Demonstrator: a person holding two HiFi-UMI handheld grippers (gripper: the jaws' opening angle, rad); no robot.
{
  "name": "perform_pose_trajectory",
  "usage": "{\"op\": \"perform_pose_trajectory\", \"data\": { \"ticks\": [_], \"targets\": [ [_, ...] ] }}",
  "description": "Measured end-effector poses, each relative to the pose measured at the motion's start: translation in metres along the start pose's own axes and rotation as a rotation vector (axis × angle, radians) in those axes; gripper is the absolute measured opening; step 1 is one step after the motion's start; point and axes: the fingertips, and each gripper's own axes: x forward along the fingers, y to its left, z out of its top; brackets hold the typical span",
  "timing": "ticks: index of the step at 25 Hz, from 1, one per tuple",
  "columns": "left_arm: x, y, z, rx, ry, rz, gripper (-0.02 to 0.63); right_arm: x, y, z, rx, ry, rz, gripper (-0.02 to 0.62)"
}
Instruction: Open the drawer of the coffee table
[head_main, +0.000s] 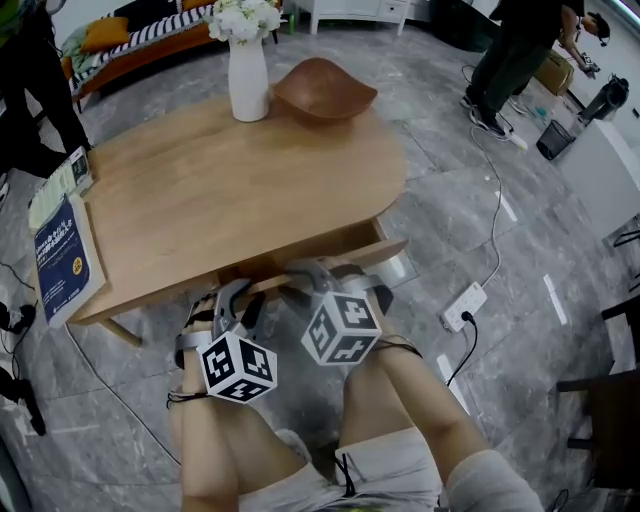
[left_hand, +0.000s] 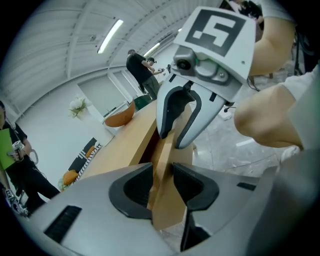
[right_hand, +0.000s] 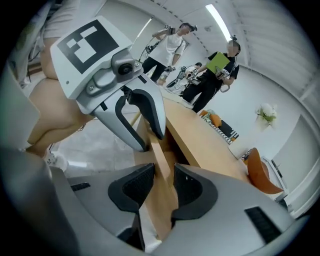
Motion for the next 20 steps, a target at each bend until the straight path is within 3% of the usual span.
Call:
{"op": "perform_pose_trajectory", "data": {
  "ticks": [20],
  "targets": [
    [-0.011,-0.021,0.0,-0.017,0.015,-0.062,0.112,-0.011,0.02,-0.003,0.017,-0.007,0.002,0.123]
  ]
}}
